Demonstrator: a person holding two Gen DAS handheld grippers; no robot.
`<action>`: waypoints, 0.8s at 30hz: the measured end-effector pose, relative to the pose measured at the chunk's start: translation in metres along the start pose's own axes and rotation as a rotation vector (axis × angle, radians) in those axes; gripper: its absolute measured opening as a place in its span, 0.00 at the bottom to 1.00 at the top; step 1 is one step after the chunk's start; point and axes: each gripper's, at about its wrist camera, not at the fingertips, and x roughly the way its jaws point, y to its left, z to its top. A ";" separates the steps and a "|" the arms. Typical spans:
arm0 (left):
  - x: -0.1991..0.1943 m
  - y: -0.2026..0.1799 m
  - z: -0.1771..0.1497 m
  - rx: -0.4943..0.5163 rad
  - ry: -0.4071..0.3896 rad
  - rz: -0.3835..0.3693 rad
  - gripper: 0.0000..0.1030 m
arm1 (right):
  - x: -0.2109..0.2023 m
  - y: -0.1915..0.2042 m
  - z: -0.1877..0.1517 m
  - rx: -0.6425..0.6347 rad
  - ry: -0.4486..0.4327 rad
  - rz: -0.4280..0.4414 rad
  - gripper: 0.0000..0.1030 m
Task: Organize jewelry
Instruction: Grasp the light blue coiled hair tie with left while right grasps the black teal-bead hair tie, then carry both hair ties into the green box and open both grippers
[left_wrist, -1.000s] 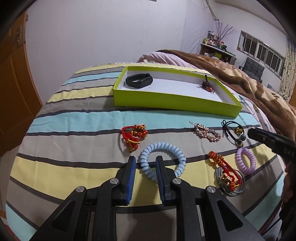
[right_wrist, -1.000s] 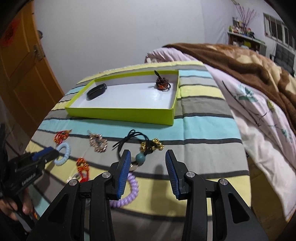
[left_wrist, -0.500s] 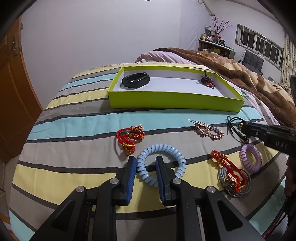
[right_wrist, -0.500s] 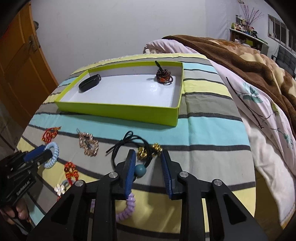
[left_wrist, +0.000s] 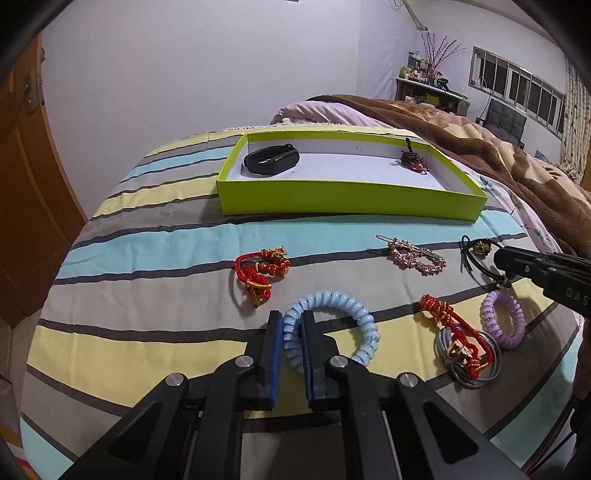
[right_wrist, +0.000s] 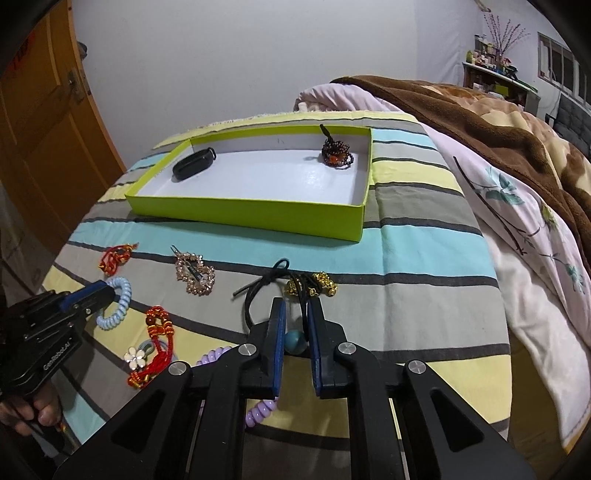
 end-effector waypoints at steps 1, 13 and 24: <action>0.000 0.000 0.000 -0.002 0.000 -0.001 0.08 | -0.002 -0.002 0.000 0.008 -0.006 0.007 0.11; -0.011 0.007 -0.002 -0.030 -0.020 -0.020 0.08 | -0.017 -0.013 0.002 0.045 -0.043 0.040 0.02; -0.033 0.007 0.011 -0.034 -0.076 -0.070 0.08 | -0.039 -0.008 0.015 0.030 -0.101 0.064 0.02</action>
